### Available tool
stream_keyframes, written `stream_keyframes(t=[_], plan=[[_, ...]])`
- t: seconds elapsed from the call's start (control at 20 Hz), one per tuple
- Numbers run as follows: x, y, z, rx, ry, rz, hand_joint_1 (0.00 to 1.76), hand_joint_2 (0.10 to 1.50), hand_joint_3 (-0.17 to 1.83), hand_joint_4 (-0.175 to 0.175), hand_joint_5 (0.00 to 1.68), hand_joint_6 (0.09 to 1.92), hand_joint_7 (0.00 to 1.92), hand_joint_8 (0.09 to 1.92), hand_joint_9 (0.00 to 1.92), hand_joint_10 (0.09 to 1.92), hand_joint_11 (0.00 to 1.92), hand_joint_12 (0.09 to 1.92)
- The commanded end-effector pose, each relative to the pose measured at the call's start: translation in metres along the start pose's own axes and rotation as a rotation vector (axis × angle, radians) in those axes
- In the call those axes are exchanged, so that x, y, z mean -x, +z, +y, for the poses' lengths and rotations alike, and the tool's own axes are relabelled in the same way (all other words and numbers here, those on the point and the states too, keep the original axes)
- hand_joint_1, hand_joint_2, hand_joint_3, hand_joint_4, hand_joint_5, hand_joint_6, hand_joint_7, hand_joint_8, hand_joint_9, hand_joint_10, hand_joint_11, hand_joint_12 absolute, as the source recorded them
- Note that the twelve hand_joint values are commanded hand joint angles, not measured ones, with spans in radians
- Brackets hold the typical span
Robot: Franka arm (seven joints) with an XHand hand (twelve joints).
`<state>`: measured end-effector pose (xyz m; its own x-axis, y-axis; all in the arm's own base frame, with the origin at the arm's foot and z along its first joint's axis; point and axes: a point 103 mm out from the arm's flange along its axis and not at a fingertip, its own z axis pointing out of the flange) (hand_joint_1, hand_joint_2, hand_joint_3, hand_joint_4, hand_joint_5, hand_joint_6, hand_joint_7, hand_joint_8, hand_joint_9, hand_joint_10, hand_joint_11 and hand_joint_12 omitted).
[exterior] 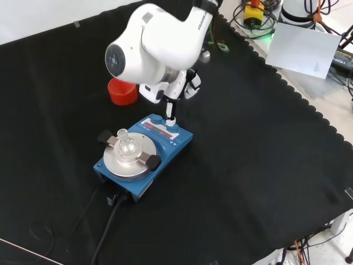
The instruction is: Turn on the heater.
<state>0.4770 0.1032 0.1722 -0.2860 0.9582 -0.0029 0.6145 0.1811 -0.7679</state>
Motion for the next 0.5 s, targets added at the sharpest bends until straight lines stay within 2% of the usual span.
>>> stream_keyframes(t=[0.05, 0.5], plan=[[0.0014, -0.0144, -0.0161, 0.031, -0.007, 0.006, 1.51, 0.49, 1.34, 0.02, 0.45, 0.09, 1.74, 1.61, 1.83, 1.65, 1.64, 1.58], [0.002, -0.0184, -0.0228, 0.053, 0.001, -0.002, 1.51, 0.49, 1.34, 0.02, 0.45, 0.09, 1.74, 1.61, 1.83, 1.65, 1.65, 1.57]])
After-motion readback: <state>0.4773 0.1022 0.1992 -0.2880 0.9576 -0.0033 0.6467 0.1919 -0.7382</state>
